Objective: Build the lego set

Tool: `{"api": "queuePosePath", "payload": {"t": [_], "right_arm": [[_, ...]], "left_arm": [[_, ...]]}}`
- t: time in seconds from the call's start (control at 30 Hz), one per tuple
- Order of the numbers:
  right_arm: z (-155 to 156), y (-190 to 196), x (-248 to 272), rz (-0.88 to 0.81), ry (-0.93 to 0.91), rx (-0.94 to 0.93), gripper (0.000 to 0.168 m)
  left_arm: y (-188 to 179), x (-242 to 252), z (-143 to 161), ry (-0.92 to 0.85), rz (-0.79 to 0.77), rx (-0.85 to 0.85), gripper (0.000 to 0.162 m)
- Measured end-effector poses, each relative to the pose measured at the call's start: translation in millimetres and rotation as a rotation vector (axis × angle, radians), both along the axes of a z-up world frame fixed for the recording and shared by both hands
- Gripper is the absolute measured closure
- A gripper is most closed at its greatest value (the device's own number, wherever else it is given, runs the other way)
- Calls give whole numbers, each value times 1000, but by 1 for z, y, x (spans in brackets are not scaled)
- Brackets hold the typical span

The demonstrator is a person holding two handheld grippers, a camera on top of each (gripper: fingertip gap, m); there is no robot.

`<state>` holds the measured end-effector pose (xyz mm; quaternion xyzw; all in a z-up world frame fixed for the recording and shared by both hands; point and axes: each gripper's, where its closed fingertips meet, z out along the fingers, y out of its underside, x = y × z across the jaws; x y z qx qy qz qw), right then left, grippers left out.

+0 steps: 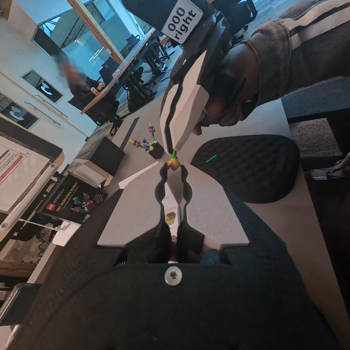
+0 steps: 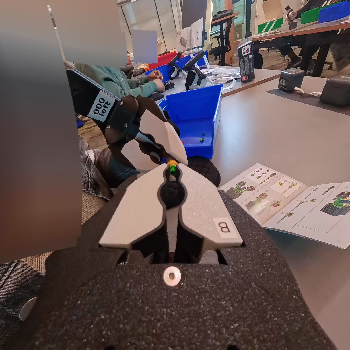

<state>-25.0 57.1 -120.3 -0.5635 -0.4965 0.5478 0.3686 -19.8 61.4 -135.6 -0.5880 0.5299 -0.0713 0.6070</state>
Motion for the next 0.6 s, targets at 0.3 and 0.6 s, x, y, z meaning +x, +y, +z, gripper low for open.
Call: {"api": "queuePosePath", "payload": {"t": [0.3, 0.6], "right_arm": [[-1, 1, 0, -18, -1, 17, 163], [3, 3, 6, -44, -10, 101, 147]], "left_arm": [[0, 1, -1, -29, 8, -43, 150], [2, -5, 4, -108, 27, -54, 149]]}}
